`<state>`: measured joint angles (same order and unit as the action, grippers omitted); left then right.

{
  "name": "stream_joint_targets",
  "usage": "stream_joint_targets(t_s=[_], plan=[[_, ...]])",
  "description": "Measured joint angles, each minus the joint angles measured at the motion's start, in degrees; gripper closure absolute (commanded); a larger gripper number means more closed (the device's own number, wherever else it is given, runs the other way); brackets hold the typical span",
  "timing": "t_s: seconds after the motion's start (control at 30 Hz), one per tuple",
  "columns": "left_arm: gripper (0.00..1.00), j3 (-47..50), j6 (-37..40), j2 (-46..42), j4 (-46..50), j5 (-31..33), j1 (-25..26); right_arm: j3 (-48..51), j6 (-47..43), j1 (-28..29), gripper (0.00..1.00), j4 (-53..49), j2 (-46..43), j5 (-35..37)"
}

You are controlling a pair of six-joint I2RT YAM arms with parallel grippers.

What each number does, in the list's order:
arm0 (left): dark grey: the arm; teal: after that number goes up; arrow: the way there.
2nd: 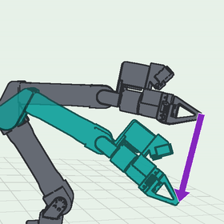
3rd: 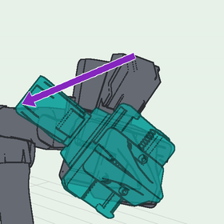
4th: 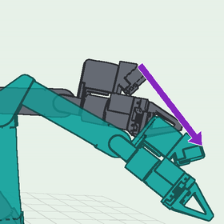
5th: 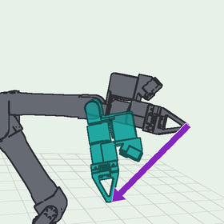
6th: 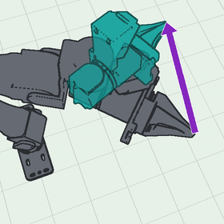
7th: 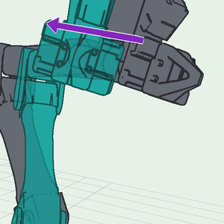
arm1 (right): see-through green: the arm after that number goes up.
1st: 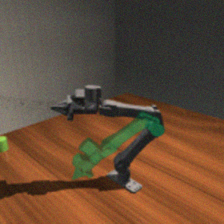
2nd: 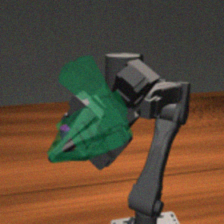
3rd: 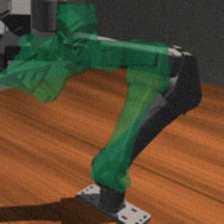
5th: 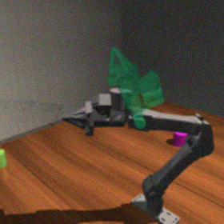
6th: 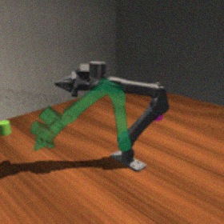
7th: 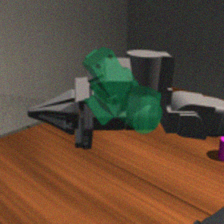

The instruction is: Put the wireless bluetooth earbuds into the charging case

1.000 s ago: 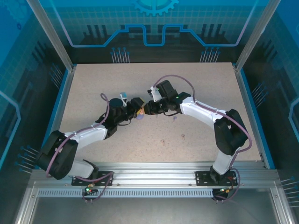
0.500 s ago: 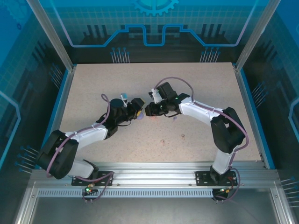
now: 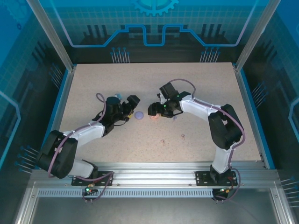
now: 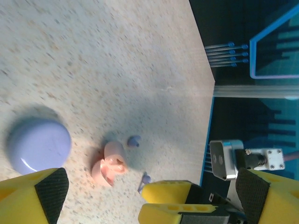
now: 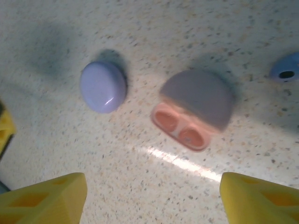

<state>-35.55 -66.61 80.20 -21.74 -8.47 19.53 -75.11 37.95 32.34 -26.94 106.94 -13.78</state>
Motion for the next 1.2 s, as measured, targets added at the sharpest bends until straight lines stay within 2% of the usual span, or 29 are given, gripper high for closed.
stream_joint_targets(t_s=[0.23, 0.8, 0.93, 1.2], plan=[[0.01, -1.20, 2.34, -0.44, 4.96, -0.98, -4.55, -6.01, 0.66, -1.01, 0.19, -2.16, 6.67, 0.09], [0.01, -2.34, 2.75, -0.85, 6.49, -2.51, -4.81, -18.05, 0.02, -0.98, 0.20, -6.25, 16.26, -0.42], [0.01, -2.34, 2.78, -0.85, 6.54, -2.51, -4.81, -23.12, -2.21, -0.98, 0.22, -7.54, 20.20, -2.36], [0.01, -2.34, 4.02, -3.56, 8.72, -2.49, -6.10, -29.57, -8.87, -0.76, 0.27, -10.25, 25.11, -11.52]])
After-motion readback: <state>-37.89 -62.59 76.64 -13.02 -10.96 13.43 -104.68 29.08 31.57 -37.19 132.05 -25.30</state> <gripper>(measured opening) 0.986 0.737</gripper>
